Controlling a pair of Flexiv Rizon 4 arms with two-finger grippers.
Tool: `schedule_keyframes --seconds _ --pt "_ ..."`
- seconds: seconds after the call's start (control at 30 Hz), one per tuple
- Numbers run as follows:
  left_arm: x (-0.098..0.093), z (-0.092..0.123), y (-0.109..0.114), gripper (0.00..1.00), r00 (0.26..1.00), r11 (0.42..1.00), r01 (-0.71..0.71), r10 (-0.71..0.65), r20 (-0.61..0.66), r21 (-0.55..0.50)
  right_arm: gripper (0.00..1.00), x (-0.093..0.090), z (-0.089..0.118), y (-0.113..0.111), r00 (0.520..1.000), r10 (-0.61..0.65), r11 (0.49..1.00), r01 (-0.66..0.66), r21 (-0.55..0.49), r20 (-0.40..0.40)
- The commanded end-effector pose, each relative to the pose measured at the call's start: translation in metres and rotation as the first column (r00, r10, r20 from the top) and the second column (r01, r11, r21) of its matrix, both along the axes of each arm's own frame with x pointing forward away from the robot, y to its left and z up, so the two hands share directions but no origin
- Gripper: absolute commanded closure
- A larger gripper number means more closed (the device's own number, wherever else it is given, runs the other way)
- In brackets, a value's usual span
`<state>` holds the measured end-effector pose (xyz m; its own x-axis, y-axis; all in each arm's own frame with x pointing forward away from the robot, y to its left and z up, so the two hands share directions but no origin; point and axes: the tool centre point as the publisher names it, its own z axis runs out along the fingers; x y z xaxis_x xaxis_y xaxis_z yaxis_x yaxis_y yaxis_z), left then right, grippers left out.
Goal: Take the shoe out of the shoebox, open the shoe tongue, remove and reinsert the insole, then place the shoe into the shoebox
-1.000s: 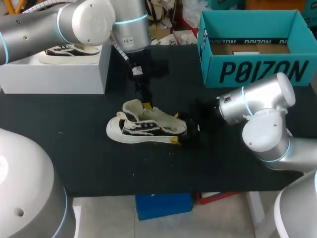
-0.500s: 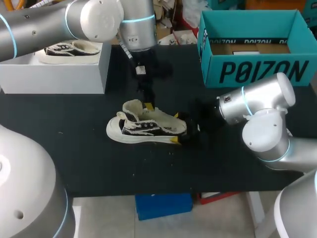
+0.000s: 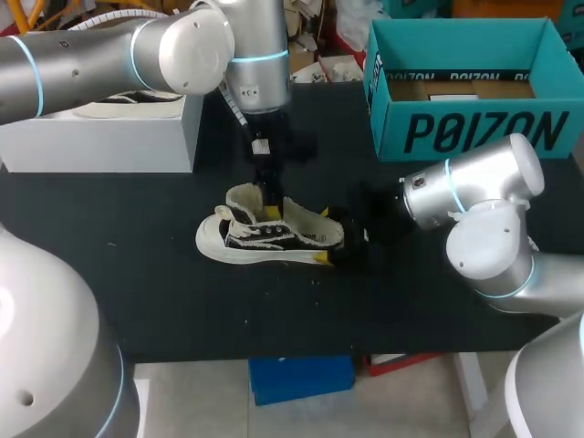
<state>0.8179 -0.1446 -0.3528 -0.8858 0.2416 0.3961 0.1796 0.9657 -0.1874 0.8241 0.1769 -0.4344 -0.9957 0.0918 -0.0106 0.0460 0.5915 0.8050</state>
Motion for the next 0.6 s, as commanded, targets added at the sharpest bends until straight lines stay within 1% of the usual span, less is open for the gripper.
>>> schedule_keyframes --seconds 0.03,0.33,0.6 --pt "0.001 -0.012 -0.003 1.00 1.000 1.000 0.002 -0.002 -0.019 0.005 1.00 0.001 -0.004 0.000 1.000 -0.002 1.000 0.002 0.000 0.000" --pt "-0.008 -0.028 -0.003 1.00 0.999 1.000 0.000 0.001 -0.038 0.015 1.00 0.001 -0.004 0.000 1.000 -0.002 1.000 0.002 0.000 0.000" --pt "-0.013 -0.041 -0.004 1.00 1.000 0.999 -0.002 0.003 -0.024 0.037 1.00 0.001 -0.004 0.000 1.000 -0.002 1.000 0.002 0.000 0.000"
